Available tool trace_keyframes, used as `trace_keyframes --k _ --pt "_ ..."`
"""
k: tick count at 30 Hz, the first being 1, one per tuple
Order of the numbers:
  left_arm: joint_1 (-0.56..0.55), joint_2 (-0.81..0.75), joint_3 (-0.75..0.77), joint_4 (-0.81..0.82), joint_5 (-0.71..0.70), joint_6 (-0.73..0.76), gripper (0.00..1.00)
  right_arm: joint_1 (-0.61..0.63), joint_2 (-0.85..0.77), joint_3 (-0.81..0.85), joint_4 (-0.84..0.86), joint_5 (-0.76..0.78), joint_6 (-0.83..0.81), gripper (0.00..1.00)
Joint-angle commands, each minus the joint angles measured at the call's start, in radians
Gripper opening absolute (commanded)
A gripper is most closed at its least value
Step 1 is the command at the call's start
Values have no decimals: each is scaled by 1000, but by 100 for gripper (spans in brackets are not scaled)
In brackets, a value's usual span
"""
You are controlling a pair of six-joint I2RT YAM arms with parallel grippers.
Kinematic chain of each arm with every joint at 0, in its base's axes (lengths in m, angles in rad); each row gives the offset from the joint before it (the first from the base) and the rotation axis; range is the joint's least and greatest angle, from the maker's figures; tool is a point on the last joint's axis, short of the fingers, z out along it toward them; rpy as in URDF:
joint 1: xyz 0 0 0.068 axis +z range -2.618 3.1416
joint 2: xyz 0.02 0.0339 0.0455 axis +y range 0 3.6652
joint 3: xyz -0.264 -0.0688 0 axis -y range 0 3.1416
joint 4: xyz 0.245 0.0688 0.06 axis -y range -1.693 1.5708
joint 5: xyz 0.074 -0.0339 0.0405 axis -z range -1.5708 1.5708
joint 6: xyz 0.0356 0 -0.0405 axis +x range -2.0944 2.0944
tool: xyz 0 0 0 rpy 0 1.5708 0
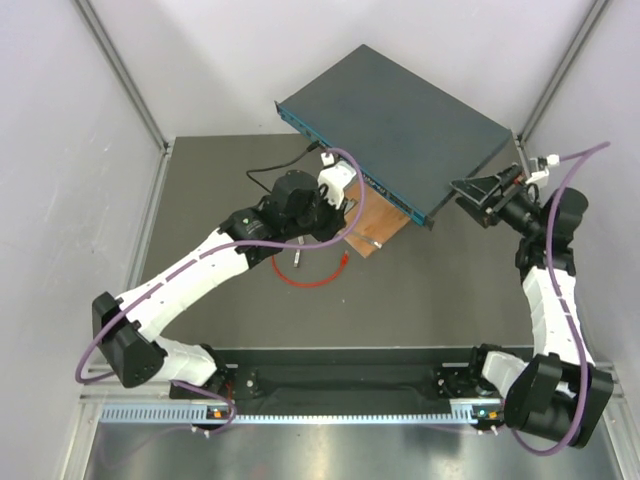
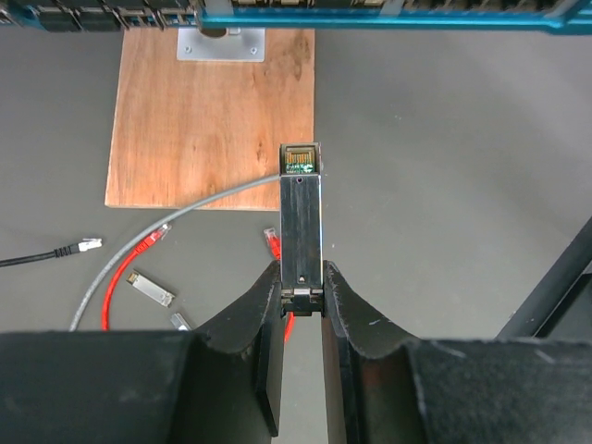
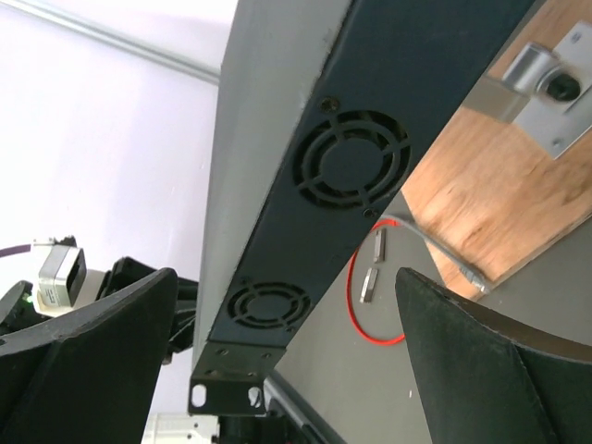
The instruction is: Insert the plug into the switch port
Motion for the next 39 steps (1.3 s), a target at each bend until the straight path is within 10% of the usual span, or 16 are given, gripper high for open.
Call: trace_keyframes --k 1,7,30,39 --pt "-3 26 39 55 -22 -12 0 51 32 48 83 43 -7 100" --pt "-12 81 91 56 -65 -6 0 80 55 64 107 65 -18 95" --pt "-21 221 243 17 -151 -26 0 137 67 68 81 59 -44 0" --pt "-21 230 265 20 -163 -13 0 138 73 68 77 55 -44 0"
